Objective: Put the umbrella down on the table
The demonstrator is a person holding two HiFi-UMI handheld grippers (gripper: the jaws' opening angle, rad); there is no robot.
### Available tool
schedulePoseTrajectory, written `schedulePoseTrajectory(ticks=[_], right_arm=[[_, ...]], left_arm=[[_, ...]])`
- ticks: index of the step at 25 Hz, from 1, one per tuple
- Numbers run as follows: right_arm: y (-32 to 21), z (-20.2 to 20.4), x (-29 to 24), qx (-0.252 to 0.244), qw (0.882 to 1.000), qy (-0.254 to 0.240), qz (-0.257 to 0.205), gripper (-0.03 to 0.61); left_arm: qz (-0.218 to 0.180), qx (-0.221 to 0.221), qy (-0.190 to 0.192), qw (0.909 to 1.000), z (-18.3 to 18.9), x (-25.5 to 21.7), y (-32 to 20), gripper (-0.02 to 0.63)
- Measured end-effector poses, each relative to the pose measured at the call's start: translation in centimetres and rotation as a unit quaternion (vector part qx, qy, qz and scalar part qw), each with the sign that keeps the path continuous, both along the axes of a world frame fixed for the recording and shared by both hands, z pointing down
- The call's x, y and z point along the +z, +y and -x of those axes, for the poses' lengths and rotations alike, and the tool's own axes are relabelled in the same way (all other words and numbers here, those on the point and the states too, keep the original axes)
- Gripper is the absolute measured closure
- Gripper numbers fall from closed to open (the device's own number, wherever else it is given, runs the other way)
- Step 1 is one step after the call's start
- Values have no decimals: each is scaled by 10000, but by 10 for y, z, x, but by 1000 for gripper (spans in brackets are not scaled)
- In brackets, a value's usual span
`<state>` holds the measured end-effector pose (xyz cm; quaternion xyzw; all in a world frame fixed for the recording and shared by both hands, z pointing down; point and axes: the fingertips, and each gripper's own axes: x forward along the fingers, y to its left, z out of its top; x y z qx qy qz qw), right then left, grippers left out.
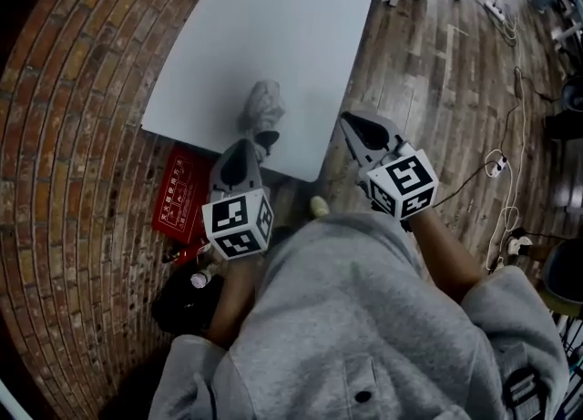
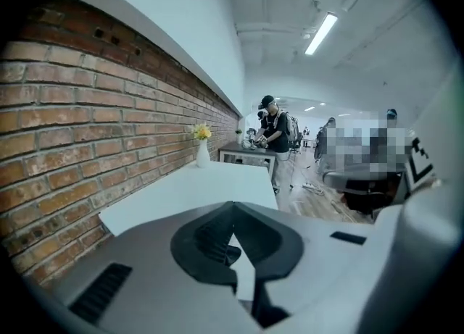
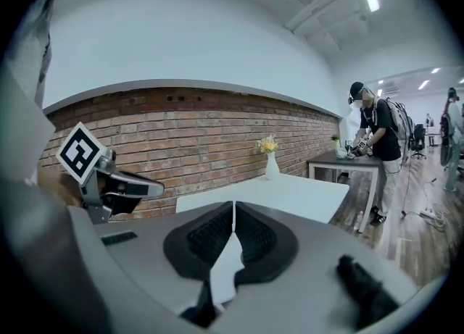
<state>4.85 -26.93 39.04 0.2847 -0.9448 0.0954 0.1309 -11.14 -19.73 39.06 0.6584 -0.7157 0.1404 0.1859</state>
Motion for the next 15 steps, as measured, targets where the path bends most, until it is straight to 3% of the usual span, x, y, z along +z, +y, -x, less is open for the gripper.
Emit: schedulePoseTrajectory(ticks=[5, 15], right_arm=[[-3, 0, 1, 73, 9999, -63, 124, 551], [-1, 9, 5, 51, 9998, -82, 186, 550]], left_arm=[[102, 154, 54, 9998, -17, 8, 1, 598], [126, 259, 74, 9996, -14, 8, -1, 598]])
